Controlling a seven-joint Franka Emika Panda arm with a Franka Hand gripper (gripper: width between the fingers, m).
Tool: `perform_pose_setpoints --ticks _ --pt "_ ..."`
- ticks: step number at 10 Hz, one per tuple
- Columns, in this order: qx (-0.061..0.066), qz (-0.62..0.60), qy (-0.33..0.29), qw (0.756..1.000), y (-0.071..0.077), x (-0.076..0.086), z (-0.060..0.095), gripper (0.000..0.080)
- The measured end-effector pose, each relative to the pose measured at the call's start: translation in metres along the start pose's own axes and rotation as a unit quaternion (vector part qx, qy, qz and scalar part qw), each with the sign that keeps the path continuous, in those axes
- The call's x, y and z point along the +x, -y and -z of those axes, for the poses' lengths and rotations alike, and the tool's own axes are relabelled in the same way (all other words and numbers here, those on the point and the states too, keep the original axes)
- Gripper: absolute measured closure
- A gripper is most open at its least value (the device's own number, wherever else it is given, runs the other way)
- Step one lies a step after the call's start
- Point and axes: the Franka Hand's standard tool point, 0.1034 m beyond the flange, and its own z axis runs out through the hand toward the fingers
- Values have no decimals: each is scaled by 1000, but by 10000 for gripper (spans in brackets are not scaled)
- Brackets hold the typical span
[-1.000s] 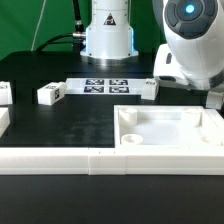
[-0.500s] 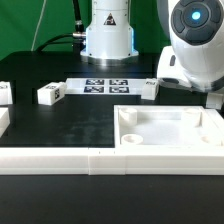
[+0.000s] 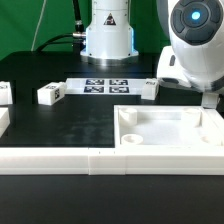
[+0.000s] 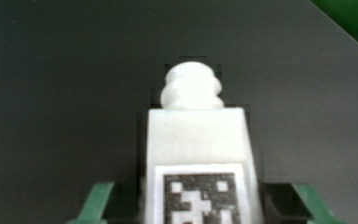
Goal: Assemble one leg
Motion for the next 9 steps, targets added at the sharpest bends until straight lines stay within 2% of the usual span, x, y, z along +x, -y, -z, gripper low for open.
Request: perform_pose_setpoints --ticks 4,6,7,8,9 --pt "1 1 1 1000 -2 0 3 514" --pt "7 1 -6 1000 -10 -7 32 512" --pt "3 9 -2 1000 -13 -14 46 512" --pt "10 13 -7 1000 -14 -21 64 512" --pt "14 15 -19 1000 -14 -24 73 512"
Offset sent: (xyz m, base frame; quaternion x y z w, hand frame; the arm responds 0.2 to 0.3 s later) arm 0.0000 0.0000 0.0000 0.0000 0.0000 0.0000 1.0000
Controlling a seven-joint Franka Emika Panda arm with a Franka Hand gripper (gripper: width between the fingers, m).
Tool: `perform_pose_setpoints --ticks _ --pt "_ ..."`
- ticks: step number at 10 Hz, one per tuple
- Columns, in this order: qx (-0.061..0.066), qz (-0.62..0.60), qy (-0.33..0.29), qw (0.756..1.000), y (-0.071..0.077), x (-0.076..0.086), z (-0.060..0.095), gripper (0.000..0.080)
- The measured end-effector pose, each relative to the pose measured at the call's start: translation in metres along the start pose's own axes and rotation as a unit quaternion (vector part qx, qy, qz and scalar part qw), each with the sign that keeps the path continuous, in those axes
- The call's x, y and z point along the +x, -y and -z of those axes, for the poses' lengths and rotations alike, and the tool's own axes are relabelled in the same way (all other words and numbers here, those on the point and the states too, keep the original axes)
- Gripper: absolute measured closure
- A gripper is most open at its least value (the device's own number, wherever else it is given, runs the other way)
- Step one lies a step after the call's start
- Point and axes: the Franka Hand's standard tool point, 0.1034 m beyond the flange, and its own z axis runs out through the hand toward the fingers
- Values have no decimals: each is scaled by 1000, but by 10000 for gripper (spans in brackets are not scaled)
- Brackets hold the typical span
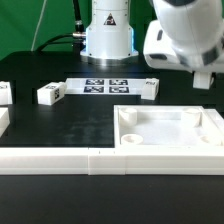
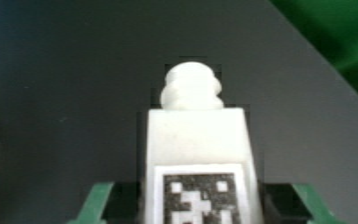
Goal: Assemble one leg
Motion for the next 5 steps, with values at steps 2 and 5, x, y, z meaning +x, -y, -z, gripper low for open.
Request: perform_pose_setpoints --ticks 2,5 --pt "-1 -1 2 1000 -1 1 -3 512" --pt "17 5 -124 992 11 10 3 512"
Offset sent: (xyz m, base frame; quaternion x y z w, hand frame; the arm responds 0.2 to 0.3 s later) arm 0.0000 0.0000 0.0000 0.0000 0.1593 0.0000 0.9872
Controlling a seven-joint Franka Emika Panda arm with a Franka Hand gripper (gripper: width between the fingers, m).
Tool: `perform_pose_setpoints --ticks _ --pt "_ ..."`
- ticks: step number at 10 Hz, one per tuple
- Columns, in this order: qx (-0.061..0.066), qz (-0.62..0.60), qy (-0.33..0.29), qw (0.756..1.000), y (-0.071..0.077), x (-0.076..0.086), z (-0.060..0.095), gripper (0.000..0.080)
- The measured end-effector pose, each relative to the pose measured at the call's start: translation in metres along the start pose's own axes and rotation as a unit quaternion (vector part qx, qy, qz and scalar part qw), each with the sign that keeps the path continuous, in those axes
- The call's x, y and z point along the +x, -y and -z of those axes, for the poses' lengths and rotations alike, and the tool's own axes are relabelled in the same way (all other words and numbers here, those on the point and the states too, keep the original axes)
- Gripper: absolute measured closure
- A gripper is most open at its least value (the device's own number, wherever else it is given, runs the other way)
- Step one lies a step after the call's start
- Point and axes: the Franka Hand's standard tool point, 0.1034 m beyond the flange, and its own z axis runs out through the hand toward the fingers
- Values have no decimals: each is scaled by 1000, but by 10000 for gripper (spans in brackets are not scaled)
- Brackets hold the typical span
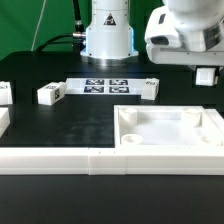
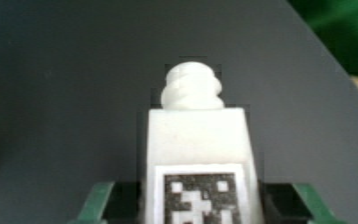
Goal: Assemble one leg
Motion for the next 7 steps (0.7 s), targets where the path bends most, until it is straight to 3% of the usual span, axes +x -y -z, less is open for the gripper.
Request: perform_pose_setpoints --ticks 1,2,6,7 --pt "3 4 -41 999 1 0 0 512" --pt "-15 30 -68 997 -5 0 6 512" --pt "-43 129 -248 959 -7 13 37 512" --pt "-45 148 -275 949 -7 16 42 512"
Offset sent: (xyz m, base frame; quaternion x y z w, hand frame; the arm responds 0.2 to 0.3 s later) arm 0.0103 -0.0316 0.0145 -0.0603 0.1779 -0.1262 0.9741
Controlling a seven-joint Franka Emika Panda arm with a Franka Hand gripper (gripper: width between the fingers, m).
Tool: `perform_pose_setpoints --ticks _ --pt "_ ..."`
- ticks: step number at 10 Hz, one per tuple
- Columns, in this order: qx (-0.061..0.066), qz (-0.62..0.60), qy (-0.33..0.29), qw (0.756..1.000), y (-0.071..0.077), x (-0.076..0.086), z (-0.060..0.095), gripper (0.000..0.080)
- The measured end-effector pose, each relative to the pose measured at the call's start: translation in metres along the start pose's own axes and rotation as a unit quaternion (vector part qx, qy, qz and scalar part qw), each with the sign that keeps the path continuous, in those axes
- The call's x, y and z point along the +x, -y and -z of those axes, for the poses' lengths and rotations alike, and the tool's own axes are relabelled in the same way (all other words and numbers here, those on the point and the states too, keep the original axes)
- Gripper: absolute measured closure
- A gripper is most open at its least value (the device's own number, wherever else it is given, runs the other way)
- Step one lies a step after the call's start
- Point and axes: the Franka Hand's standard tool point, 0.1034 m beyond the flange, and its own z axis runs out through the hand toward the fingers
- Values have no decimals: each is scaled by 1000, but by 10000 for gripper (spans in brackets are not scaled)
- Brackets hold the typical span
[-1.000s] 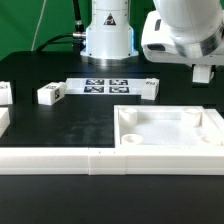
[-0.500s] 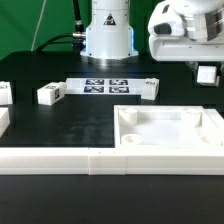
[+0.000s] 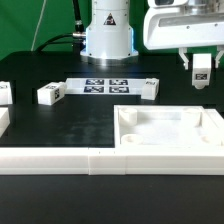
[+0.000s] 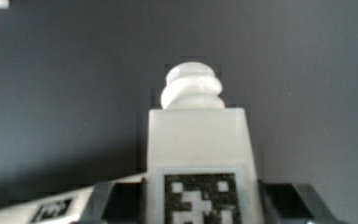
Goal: Assemble one leg
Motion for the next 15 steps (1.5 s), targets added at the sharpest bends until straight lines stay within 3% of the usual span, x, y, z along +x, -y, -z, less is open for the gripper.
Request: perform_pose_setpoints --ticks 2,3,5,6,10,12,15 --pt "11 9 -62 998 -4 9 2 512" --pt "24 3 -105 994 1 12 4 512" --pt "48 14 -178 983 13 5 4 512" --pt "52 16 -197 979 16 2 1 512" --pt "5 163 -214 963 -6 33 8 512" --pt "-2 166 -216 962 -17 45 11 512" --pt "-1 167 -216 962 -16 44 10 512"
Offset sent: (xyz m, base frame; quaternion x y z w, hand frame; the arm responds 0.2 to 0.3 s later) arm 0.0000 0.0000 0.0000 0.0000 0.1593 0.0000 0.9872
